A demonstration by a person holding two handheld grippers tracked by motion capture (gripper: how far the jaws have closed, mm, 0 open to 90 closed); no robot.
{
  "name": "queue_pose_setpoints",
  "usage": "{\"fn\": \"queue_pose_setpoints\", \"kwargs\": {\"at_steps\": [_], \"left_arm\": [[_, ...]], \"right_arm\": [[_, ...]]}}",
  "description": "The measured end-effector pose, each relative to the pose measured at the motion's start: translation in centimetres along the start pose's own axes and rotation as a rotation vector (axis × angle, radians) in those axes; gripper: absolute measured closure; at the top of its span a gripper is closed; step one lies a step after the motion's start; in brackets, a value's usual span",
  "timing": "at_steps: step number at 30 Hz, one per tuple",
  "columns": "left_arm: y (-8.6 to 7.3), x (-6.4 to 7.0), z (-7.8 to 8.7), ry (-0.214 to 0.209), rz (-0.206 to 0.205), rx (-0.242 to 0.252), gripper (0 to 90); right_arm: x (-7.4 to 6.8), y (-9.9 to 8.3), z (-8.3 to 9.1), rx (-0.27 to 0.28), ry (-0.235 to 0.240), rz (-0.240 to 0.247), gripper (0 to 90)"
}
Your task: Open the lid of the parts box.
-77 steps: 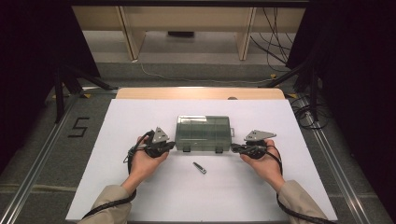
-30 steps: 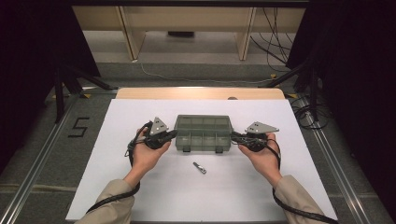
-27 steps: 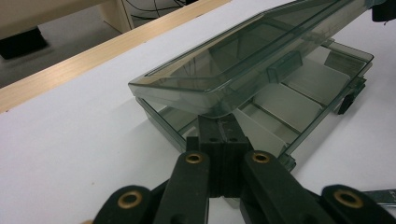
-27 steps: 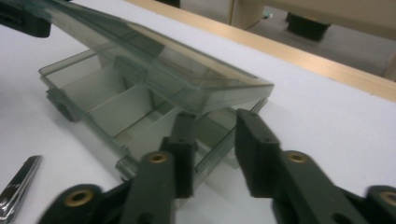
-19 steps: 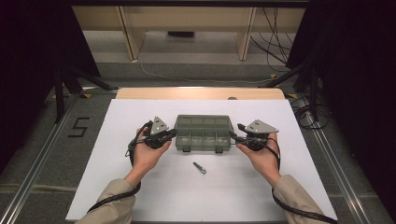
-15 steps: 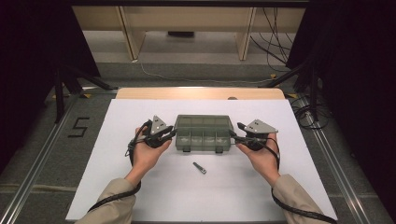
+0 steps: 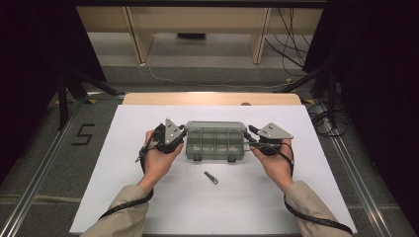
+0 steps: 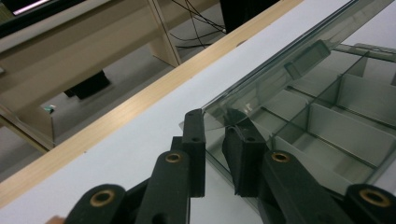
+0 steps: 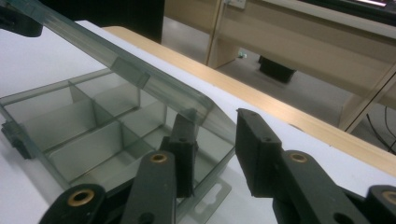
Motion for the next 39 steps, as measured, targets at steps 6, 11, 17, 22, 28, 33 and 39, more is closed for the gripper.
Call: {"fn": "queue_pose_setpoints", "kwargs": {"at_steps": [6,11,17,22,28,33,39], "left_arm": [[0.9,-0.2,-0.5,0.022,-0.047,0.025,79.9],[1.2,-0.6,-0.8,0.049,-0.037,0.040,81.5],[1.6,-1.0,-1.2,0.073,-0.021,0.047,83.2],[1.8,-1.3,-1.5,0.080,-0.007,0.050,83.8],[2.0,-1.7,-1.9,0.083,0.021,0.048,84.0],[2.2,-1.9,-2.2,0.082,0.049,0.048,84.3],[2.2,-2.2,-2.4,0.080,0.063,0.045,84.6]], "right_arm": [[0.1,0.5,-0.4,0.017,-0.011,0.000,73.8],[0.3,0.9,-1.1,0.030,-0.045,0.012,76.8],[0.6,1.3,-1.6,0.031,-0.084,-0.006,81.2],[0.8,1.5,-1.9,0.033,-0.105,-0.009,82.3],[1.2,1.9,-2.2,0.034,-0.122,-0.001,83.0],[1.3,2.0,-2.3,0.031,-0.129,-0.006,83.3],[1.5,2.1,-2.5,0.028,-0.134,-0.013,83.5]]}}
Point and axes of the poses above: each handheld gripper's, and its own axes: z roughly backward along the jaws, y roughly out of its top, x roughly to its right, the point moved 10 cm from there along -z, roughly forward along the jaws, and after that the axes turned 15 degrees about x, right-handed, at the moved point
